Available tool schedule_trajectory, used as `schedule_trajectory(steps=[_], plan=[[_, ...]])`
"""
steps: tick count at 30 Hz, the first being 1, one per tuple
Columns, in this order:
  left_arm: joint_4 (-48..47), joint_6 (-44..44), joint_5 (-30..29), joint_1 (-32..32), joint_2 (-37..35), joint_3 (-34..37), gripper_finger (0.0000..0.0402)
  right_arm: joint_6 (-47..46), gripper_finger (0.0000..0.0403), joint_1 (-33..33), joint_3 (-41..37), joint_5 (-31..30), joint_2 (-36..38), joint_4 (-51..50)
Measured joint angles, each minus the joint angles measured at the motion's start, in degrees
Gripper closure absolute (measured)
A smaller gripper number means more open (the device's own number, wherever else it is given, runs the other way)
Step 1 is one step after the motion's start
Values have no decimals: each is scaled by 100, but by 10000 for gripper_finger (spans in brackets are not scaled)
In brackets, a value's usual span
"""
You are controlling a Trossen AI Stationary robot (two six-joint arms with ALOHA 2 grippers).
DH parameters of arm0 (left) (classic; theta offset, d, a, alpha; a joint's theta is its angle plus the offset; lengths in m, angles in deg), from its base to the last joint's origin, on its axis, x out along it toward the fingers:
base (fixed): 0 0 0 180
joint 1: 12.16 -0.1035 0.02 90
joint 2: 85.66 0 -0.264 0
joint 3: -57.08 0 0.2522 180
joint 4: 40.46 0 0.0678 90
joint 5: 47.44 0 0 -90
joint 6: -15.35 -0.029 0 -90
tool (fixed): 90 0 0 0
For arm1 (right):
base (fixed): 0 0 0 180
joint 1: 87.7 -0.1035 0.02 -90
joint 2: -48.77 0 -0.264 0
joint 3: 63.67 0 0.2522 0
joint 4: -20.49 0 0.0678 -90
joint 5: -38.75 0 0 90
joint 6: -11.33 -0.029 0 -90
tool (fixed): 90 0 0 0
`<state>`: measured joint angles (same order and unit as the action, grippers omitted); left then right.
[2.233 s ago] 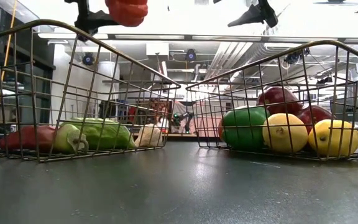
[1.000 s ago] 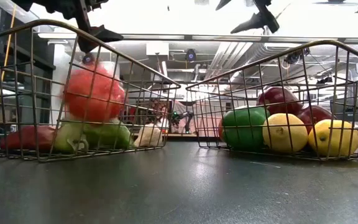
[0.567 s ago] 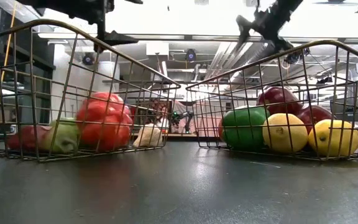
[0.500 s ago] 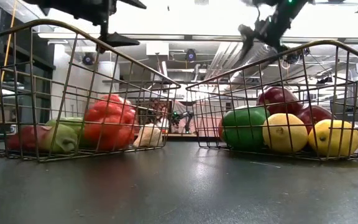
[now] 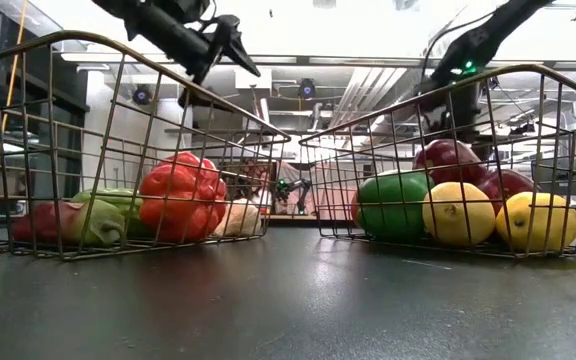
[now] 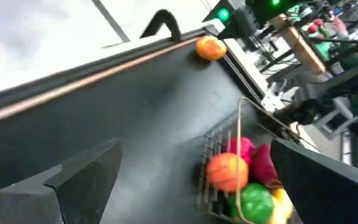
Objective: Sort produce into baskets
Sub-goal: Put the potato into the left basket
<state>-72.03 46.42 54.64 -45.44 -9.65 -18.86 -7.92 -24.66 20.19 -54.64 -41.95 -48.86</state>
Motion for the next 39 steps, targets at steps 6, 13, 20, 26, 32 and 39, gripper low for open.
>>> schedule_trajectory(steps=[6,13,20,26,32,39], plan=[[256,-608,347,-270,106,-53,3,-15,82,-3,250,-710,-694,-94],[246,-1424,1060,-510,-76,-54,3,514,82,-3,494,-897,-1393,-535],[245,-1795,1244,-835,-430,-51,3,1043,82,-33,721,-1125,-1845,-761],[290,-1827,1290,-1117,-698,-50,3,1176,82,-192,774,-1475,-2304,-909],[913,-1770,1289,-1369,-1082,-47,3,1215,82,-307,749,-1808,-2407,-1011],[1319,-1776,1291,-1505,-1439,-47,3,1022,110,-387,740,-1914,-2420,-1222]])
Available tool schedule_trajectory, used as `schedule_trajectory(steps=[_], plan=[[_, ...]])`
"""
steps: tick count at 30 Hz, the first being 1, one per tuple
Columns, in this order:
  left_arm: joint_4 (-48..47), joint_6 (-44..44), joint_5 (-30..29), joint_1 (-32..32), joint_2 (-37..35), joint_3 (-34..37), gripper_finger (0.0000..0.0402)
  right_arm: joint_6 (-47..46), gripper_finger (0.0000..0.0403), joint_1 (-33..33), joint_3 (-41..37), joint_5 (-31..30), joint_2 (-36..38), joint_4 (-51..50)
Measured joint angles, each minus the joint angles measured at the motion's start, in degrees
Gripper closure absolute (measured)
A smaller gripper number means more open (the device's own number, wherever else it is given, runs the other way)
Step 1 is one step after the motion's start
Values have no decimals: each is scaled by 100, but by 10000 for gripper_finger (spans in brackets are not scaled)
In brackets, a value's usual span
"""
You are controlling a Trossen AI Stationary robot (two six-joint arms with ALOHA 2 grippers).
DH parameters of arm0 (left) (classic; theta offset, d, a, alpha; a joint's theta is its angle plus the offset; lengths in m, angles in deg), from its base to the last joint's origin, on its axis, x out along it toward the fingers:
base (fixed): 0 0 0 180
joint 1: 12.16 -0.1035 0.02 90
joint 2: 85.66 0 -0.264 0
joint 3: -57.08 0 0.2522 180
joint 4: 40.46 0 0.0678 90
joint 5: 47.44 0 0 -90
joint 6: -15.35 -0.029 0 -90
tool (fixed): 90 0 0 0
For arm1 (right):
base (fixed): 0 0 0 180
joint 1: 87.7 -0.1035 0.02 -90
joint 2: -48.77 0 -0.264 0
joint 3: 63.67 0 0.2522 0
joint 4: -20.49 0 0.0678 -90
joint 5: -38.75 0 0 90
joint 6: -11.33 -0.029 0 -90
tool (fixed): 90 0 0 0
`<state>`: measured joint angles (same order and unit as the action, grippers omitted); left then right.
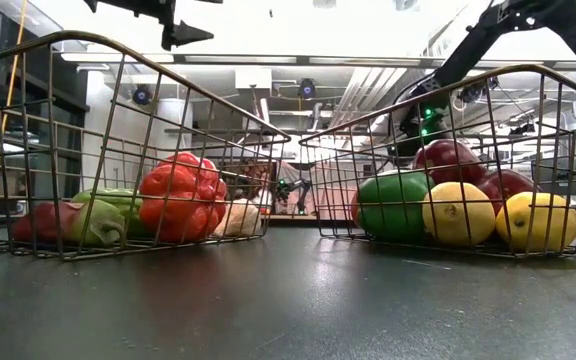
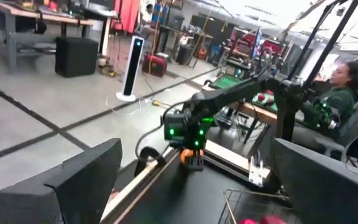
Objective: Sort produce into baskets
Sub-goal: Put the potato into the left basket
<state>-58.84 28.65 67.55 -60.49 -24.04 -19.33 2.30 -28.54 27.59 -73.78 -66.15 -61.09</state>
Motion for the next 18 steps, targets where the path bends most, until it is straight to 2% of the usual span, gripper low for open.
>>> schedule_trajectory(steps=[5,6,14,18], plan=[[255,-11,0,-7,-234,0,3,1,204,-276,-53,-31,173,-366],[347,-51,0,-7,-279,0,3,-1,211,-341,-62,77,262,-417],[544,-396,0,-5,-478,-2,3,-513,211,-816,297,347,1328,-483],[541,-435,0,-5,-480,-2,3,-901,211,-1127,586,864,1947,-328]])
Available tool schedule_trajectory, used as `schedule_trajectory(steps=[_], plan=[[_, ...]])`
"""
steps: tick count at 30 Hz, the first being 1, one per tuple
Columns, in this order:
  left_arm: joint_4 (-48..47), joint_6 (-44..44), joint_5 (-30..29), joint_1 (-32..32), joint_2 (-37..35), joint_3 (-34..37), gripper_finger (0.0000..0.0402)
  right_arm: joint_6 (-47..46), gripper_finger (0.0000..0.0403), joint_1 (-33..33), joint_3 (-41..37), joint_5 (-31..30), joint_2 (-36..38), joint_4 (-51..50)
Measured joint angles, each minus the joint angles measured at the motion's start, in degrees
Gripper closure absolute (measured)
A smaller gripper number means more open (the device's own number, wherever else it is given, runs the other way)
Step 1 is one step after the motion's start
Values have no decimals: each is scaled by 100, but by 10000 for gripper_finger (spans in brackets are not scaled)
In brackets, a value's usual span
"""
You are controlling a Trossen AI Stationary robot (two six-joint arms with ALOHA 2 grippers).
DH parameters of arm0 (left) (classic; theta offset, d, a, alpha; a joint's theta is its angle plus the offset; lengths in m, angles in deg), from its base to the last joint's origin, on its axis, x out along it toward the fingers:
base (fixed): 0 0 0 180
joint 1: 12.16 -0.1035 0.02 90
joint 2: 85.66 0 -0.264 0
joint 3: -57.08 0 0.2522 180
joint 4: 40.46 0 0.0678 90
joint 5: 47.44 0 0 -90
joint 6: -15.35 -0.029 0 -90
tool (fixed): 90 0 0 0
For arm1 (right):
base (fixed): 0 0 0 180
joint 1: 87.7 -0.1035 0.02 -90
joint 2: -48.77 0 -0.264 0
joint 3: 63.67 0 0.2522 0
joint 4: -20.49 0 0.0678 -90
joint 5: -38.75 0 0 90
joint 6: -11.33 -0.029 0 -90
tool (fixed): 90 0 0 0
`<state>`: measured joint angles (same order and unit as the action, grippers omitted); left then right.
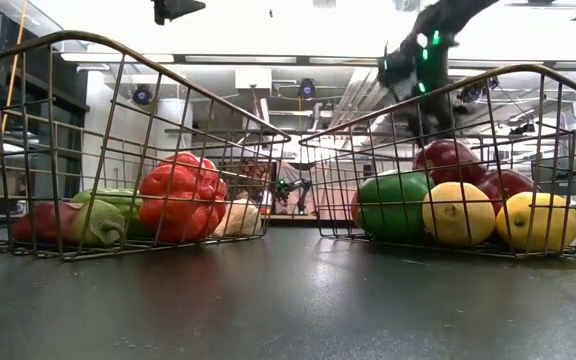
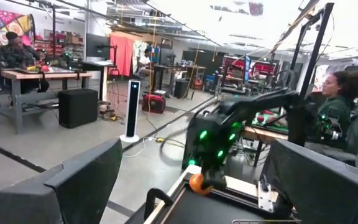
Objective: Sort produce into baskets
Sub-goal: Put the potato into the left basket
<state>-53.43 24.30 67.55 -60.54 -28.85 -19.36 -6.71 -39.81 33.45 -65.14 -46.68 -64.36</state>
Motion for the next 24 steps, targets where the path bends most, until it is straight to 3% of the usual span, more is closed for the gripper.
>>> schedule_trajectory(steps=[6,9,14,19,24], plan=[[-92,10,0,2,15,0,2,-362,211,-856,103,1392,684,1675],[-55,511,112,2,17,0,3,-447,211,-1411,103,1844,646,2506],[412,1741,823,194,15,0,3,-399,202,-2563,103,2216,161,3930],[1160,2417,811,972,15,0,3,-399,200,-3545,103,2468,-519,5268],[1374,2542,-58,2217,15,0,3,-277,196,-4308,100,2381,-1014,6209]])
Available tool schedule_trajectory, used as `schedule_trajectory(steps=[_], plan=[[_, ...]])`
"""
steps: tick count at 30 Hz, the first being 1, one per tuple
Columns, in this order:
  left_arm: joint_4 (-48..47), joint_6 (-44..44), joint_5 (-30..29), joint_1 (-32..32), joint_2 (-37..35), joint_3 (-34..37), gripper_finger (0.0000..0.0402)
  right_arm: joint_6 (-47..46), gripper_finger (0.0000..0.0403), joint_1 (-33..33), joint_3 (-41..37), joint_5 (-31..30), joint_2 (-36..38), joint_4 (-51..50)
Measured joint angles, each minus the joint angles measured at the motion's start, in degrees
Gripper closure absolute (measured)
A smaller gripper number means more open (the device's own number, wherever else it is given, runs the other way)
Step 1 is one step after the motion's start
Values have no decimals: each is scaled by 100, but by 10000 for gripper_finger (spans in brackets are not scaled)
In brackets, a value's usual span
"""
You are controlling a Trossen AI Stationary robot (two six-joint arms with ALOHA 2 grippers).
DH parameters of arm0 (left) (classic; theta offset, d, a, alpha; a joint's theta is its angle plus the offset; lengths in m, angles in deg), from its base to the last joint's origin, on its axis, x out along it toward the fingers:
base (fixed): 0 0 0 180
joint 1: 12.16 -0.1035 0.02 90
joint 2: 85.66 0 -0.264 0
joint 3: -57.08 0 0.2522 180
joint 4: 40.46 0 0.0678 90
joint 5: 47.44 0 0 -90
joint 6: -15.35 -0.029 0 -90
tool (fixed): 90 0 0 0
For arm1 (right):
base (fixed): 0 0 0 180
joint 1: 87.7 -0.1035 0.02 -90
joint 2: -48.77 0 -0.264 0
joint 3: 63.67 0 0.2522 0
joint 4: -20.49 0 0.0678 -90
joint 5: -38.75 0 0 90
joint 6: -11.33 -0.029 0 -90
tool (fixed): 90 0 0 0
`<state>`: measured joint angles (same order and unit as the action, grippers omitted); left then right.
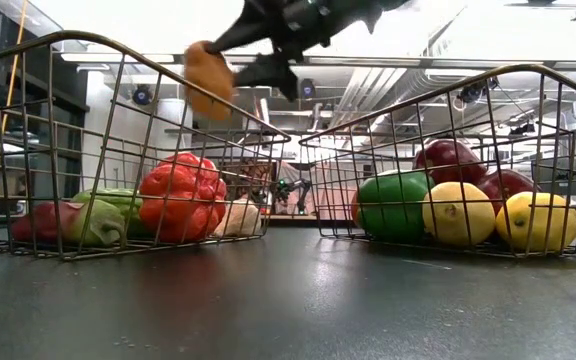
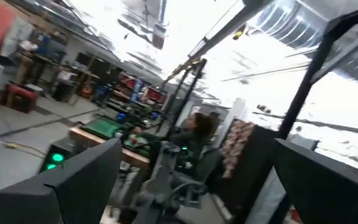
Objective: Sort produce into baskets
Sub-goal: Put the potato into the left basket, then put the orange chili pepper into the left basket
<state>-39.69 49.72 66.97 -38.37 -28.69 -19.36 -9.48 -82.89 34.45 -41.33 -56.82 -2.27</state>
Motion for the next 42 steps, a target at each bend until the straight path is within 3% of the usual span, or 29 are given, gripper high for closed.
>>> schedule_trajectory(steps=[4,9,16,22,30,35,38,42], plan=[[-9,-15,-979,1114,2,0,3,10,178,-379,0,-102,-200,445],[22,-215,-2294,2475,2,0,3,-302,155,-668,1,-831,-244,558],[27,-529,-3481,3866,25,0,3,-296,147,-711,2,-1091,-242,572],[17,-868,-3570,4679,20,0,3,-476,134,-658,2,-769,-242,545],[5,-1351,-3557,5320,-188,0,3,-859,14,-628,223,-548,-242,280],[-177,-1719,-3555,5695,-404,0,3,-1489,23,-586,978,394,-240,-559],[-300,-1828,-3553,5869,-452,0,3,-1513,28,-827,1582,377,-240,-1381],[-333,-1856,-3555,6063,-448,0,3,-1369,29,-1443,2183,-121,-229,-2572]])
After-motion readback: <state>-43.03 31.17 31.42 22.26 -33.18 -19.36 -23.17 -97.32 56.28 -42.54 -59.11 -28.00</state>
